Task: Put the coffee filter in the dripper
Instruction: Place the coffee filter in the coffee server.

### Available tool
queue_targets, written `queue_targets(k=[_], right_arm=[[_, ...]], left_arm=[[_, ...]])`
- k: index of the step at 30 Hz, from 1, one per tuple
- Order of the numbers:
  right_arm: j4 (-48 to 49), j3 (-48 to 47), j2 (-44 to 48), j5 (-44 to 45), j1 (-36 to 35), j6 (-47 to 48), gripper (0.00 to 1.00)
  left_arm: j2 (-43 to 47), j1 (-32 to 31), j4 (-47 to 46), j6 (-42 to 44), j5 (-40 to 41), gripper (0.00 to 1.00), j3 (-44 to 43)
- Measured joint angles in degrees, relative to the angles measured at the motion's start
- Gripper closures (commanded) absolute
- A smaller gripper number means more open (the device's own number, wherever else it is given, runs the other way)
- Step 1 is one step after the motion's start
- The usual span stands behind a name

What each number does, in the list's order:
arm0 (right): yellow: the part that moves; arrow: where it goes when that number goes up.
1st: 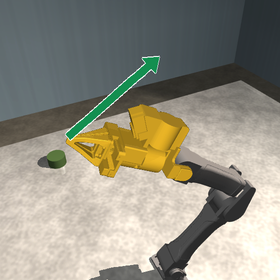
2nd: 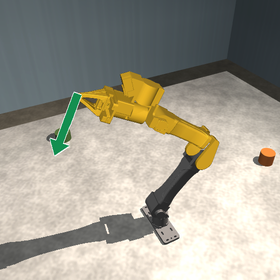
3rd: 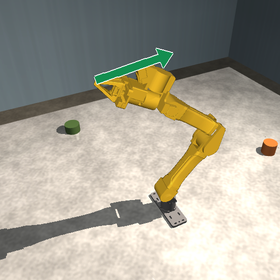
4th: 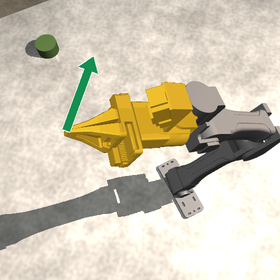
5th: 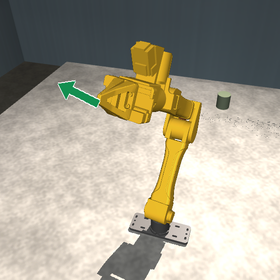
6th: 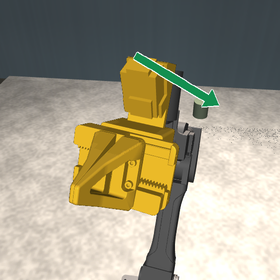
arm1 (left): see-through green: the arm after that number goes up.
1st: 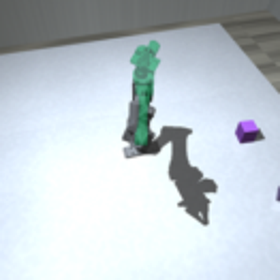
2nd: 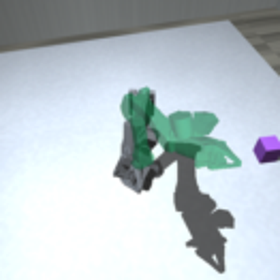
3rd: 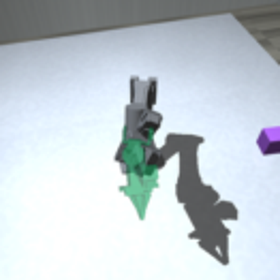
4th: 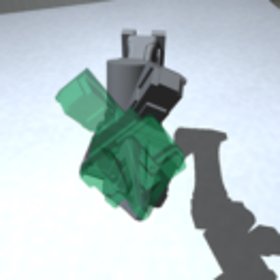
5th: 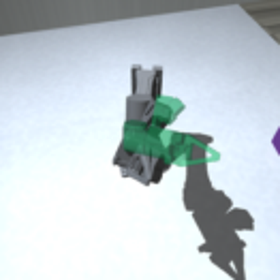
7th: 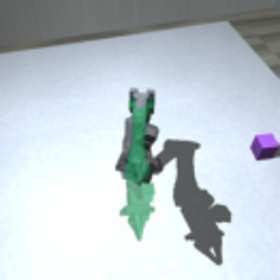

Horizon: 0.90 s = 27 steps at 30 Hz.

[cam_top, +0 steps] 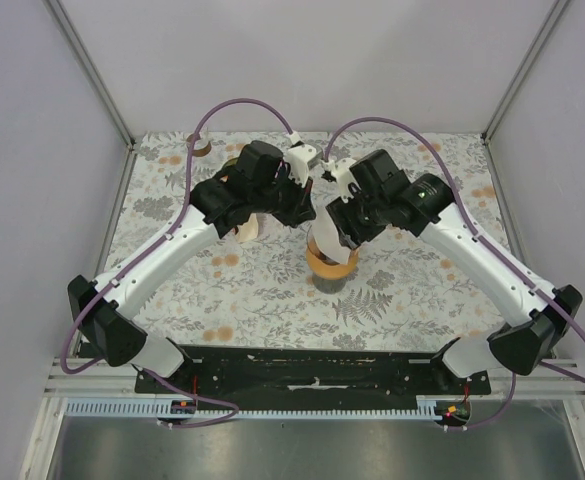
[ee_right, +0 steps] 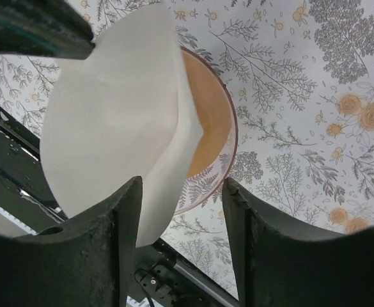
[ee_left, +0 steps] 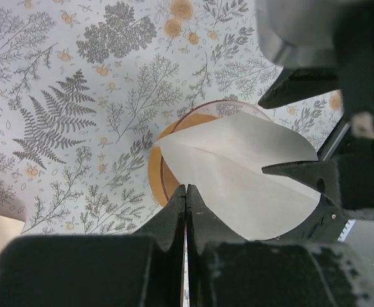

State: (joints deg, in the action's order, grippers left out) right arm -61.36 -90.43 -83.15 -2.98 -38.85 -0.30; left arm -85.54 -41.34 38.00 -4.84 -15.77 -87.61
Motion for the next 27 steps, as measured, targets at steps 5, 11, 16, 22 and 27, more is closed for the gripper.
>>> queue_targets(k=[5, 11, 16, 22, 27], right_arm=[[3.54, 0.13, 4.13, -2.36, -0.17, 3.08, 0.4], [14.14, 2.8, 15.34, -6.69, -0.42, 5.09, 0.56], [20.2, 5.81, 16.94, -10.21, -0.42, 5.38, 0.85], [21.24, 10.56, 11.17, -10.34, -0.42, 4.37, 1.0], [20.94, 12.81, 6.58, -8.81, -0.42, 4.15, 1.0]], left_arm=[[-0.13, -0.04, -0.79, 0.02, -0.22, 0.98, 0.42], [-1.22, -0.04, 1.31, 0.0, -0.2, 0.98, 1.77], [-1.22, -0.04, 1.7, 0.0, -0.2, 0.98, 1.77], [-1.22, -0.04, 1.75, 0.0, -0.22, 0.98, 1.77], [-1.2, -0.04, 1.86, -0.28, 0.11, 0.97, 1.77]])
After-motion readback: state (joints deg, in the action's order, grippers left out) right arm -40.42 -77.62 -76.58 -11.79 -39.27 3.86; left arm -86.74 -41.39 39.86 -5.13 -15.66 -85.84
